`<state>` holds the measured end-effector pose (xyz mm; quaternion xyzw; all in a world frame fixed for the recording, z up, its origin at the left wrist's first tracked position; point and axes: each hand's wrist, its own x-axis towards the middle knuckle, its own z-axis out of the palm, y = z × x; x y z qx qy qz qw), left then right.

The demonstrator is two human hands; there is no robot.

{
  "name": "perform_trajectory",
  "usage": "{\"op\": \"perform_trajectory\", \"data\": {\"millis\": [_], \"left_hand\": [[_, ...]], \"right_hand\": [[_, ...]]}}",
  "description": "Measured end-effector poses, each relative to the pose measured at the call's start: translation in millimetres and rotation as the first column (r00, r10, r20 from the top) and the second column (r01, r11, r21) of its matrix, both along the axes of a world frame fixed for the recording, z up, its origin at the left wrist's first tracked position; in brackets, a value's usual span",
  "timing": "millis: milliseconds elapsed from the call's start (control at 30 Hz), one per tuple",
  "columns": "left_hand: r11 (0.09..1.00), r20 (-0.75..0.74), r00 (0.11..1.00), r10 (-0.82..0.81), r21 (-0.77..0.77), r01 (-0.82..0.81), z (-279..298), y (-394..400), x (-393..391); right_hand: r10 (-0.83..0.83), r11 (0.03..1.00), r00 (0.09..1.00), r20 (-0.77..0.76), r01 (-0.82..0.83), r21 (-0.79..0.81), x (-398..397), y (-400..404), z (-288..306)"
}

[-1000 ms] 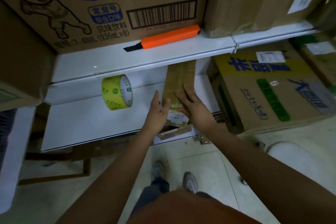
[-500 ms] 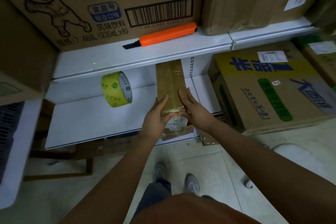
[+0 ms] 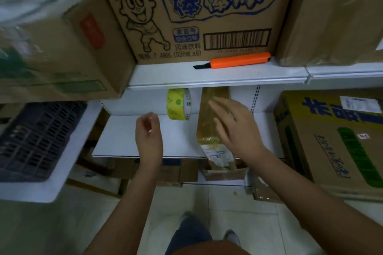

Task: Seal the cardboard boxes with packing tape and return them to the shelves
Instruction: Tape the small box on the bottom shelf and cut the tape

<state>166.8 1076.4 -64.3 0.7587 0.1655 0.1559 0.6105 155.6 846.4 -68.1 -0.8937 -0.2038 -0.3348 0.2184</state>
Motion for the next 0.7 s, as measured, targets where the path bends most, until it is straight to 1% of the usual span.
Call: {"op": "perform_trajectory", "data": {"millis": [67,100,167,200,300,333,367,400,467,500,533,567,600,633,667,700], "left_hand": [[0.994,-0.021,0.996,-0.082,-0.074,0.081,37,-7,12],[0.990,-0.067,0.990,-0.122,-0.083,0.117,54,-14,18],[0.978,-0.180,0.963,-0.203,-0.095,0.188,72,-27,30],[0.974,-0.218,0.952,-0.216,-0.118,0.193,76,-31,35],[0.965,-0.261,0.934,-0.245,-0.162,0.208,73,-35,46],[0.956,-0.264,0.924,-0.277,-0.173,0.238,74,-27,54],[0.947,-0.274,0.911,-0.309,-0.176,0.269,73,-24,55],[0.936,-0.278,0.900,-0.337,-0.203,0.287,75,-21,56],[0.887,-0.290,0.856,-0.429,-0.313,0.339,84,-10,58],[0.860,-0.300,0.825,-0.478,-0.353,0.369,89,-3,58],[0.842,-0.311,0.798,-0.517,-0.356,0.406,94,2,59],[0.836,-0.317,0.782,-0.537,-0.322,0.444,96,6,59],[0.834,-0.307,0.777,-0.550,-0.254,0.490,98,7,59],[0.836,-0.294,0.783,-0.548,-0.164,0.524,99,8,59],[0.842,-0.275,0.800,-0.533,-0.082,0.533,98,9,60],[0.845,-0.260,0.811,-0.525,-0.050,0.532,95,9,59]], "right_hand": [[0.015,0.999,0.999,0.046,-0.017,0.050,10,15,24],[0.021,0.999,0.999,0.040,-0.023,0.049,16,21,35],[0.035,0.999,0.999,-0.015,-0.035,0.010,30,30,50],[0.038,0.999,0.998,-0.053,-0.039,-0.016,37,33,54],[-0.009,0.994,0.989,-0.146,-0.007,-0.110,51,40,51],[-0.045,0.989,0.990,-0.133,0.026,-0.144,55,46,54],[-0.069,0.988,0.991,-0.117,0.052,-0.147,55,47,51],[-0.102,0.988,0.990,-0.093,0.091,-0.122,53,47,49],[-0.155,0.988,0.988,-0.025,0.155,0.011,42,55,36],[-0.150,0.987,0.988,0.023,0.149,0.054,34,63,25],[-0.118,0.993,0.992,0.039,0.117,0.025,25,73,9],[-0.078,0.995,0.997,0.017,0.079,-0.067,19,83,-9],[-0.053,0.983,0.997,-0.048,0.043,-0.178,17,92,-25],[-0.041,0.971,0.990,-0.132,0.009,-0.239,21,99,-38],[-0.035,0.973,0.977,-0.212,-0.016,-0.232,27,104,-46],[-0.027,0.980,0.963,-0.267,-0.027,-0.196,34,109,-52]]}}
